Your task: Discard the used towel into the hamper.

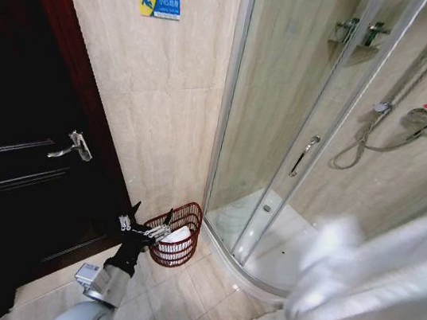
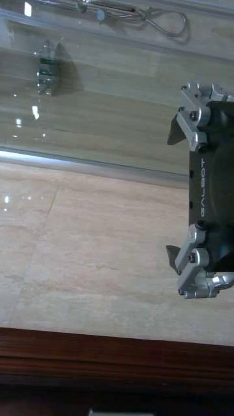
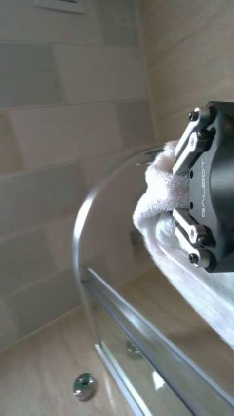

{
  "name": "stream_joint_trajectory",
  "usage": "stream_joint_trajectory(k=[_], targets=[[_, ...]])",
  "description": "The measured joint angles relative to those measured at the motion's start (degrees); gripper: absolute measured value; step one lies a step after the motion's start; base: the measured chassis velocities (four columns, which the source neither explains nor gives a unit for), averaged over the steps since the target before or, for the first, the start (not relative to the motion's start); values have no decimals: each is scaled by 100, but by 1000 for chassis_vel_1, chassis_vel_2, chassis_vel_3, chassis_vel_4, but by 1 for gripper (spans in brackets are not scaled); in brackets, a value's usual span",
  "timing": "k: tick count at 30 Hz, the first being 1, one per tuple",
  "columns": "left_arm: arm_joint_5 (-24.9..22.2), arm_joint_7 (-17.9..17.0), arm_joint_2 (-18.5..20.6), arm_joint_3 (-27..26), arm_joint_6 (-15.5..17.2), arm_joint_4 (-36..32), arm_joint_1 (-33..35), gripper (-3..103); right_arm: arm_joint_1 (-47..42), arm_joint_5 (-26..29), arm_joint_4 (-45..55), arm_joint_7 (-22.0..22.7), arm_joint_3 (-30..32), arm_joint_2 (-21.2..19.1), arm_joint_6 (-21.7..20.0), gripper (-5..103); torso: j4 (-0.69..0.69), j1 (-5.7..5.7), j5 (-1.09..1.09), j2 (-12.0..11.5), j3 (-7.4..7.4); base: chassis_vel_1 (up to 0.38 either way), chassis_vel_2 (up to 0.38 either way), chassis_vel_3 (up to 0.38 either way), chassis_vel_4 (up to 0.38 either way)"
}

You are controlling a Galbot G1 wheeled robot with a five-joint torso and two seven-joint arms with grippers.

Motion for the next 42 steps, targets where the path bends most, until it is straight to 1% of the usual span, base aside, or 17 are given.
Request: stream_joint_trajectory(k=[3,5,6,8,9,12,18,42], targets=[[0,0,0,0,0,0,0,100,-12,217,210,23,162,-117,-122,8,0,0,-5,0,0,0,0,0,0],[0,0,0,0,0,0,0,100,-33,289,279,24,191,-121,-161,8,1,0,-4,0,0,0,0,0,0],[0,0,0,0,0,0,0,100,-65,380,366,24,217,-114,-214,8,1,0,0,0,0,0,0,0,0],[0,0,0,0,0,0,0,100,-154,585,579,13,250,-55,-329,8,0,0,-1,0,0,0,0,0,0],[0,0,0,0,0,0,0,100,-154,585,579,13,250,-55,-329,8,0,0,-1,0,0,0,0,0,0],[0,0,0,0,0,0,0,100,-200,810,758,-36,273,2,-403,8,0,0,-1,0,0,0,0,0,0],[0,0,0,0,0,0,0,100,-157,1097,923,-98,365,-23,-408,8,0,0,-1,0,0,0,0,0,0],[0,0,0,0,0,0,0,100,-81,1119,871,-77,358,-44,-344,8,0,0,-1,1,0,1,-2,0,1]])
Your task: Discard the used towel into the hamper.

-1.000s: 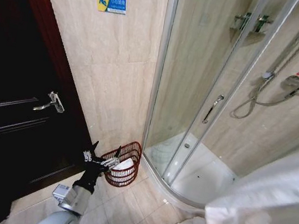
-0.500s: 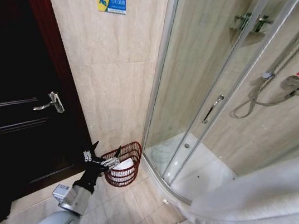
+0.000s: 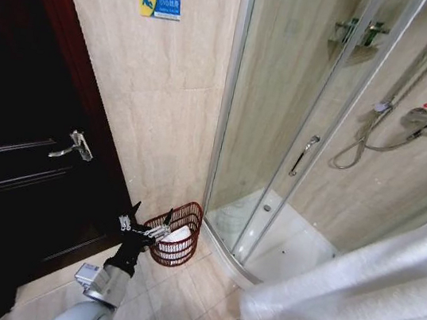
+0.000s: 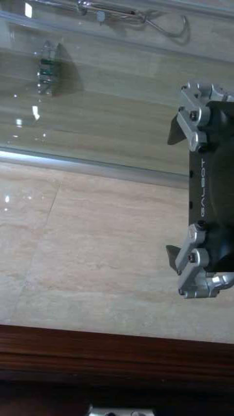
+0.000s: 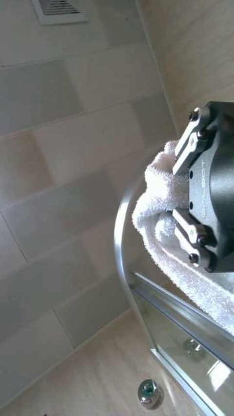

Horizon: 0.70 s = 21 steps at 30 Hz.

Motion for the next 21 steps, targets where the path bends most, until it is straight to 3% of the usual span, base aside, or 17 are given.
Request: stream_joint_trajectory(k=[21], targets=[[0,0,0,0,0,0,0,100,-2,-9,-15,-20,-10,-32,23,8,0,1,1,-1,0,61,-56,-53,56]])
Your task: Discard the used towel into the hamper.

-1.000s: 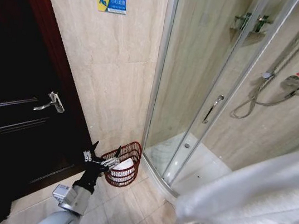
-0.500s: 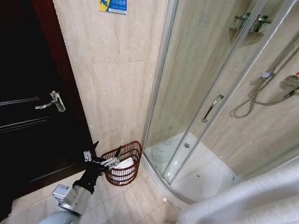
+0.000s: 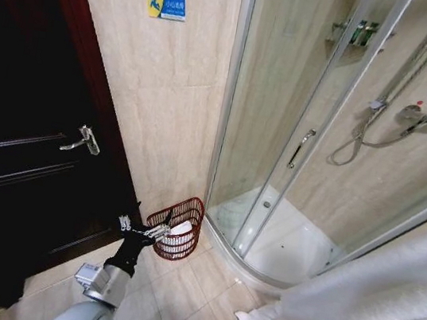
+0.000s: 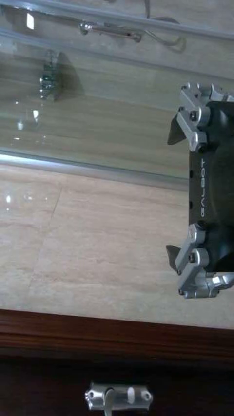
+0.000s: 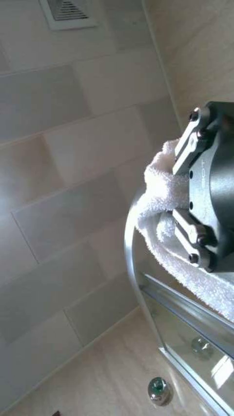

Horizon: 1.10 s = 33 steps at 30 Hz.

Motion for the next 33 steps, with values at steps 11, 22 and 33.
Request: stream_joint_trajectory(k=[11,22,33], targets=[[0,0,0,0,0,0,0,100,18,-15,46,4,-52,-2,-29,8,1,-1,-2,0,0,113,-111,-117,119],[0,0,0,0,0,0,0,100,33,-25,153,16,-193,13,58,8,0,-1,-2,1,0,74,-86,-91,82],[0,0,0,0,0,0,-1,100,75,7,202,16,-236,-34,72,8,0,0,-1,-1,0,-8,15,12,-7]])
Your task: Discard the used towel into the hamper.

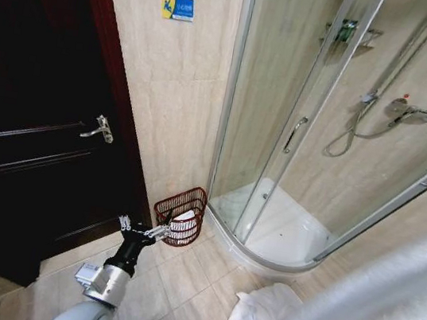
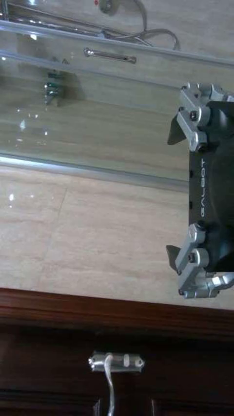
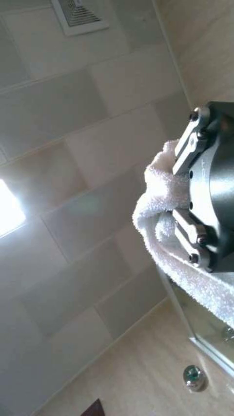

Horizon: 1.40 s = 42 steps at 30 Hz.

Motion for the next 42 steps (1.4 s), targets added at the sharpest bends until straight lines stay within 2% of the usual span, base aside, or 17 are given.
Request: stream_joint_trajectory(k=[28,36,42], targets=[[0,0,0,-1,0,0,0,100,77,95,57,-48,-84,-157,73,8,0,-1,0,1,0,91,85,85,90],[0,0,0,0,0,0,0,100,216,-68,-20,-26,-424,-394,-7,8,1,-1,0,1,0,126,123,126,128],[0,0,0,-1,0,0,0,100,450,-267,-124,9,-918,-438,-208,8,1,-1,-1,1,0,70,77,67,60]])
